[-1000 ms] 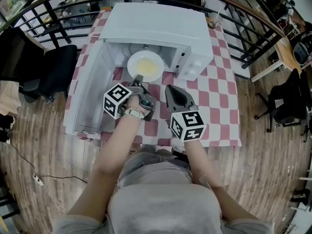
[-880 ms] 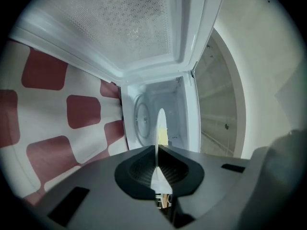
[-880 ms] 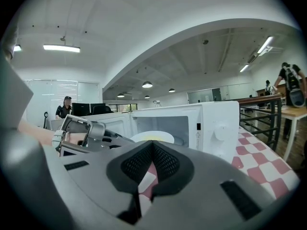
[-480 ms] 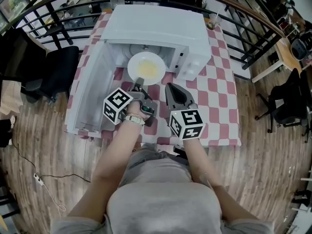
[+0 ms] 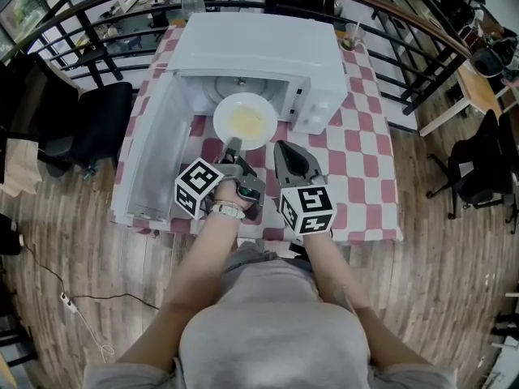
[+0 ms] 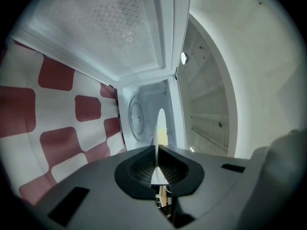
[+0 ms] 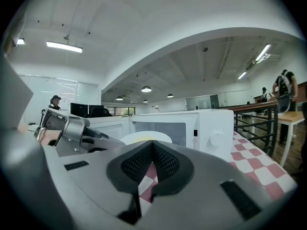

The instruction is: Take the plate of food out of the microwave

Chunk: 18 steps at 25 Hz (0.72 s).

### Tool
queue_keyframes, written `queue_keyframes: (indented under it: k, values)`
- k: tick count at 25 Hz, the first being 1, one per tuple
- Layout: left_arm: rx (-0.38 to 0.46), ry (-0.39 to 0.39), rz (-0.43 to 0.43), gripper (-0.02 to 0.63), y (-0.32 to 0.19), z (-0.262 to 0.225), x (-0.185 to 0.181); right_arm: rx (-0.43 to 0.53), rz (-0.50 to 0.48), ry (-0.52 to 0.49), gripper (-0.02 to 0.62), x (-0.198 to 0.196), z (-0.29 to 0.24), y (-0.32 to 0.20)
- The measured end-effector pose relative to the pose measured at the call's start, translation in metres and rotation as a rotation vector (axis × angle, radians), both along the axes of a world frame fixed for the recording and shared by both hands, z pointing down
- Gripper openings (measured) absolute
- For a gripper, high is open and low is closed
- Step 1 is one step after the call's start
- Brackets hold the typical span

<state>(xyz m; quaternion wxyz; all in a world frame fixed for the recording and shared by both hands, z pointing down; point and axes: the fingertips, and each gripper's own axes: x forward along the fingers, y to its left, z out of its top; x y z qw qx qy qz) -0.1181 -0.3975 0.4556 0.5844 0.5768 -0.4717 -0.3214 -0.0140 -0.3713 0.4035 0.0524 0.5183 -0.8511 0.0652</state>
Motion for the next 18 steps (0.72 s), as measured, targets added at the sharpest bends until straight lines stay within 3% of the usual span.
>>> queue_keyframes:
  k: [13,18]
  values:
    - [0.136,0.038,-0.013,0.012,0.005,-0.018,0.01,0.065,0.076,-0.009,0.025,0.015,-0.01,0.005]
    - [0.147,0.061,-0.03,0.012,0.007,-0.02,0.006,0.071,0.067,-0.015,0.025,0.013,-0.012,0.008]
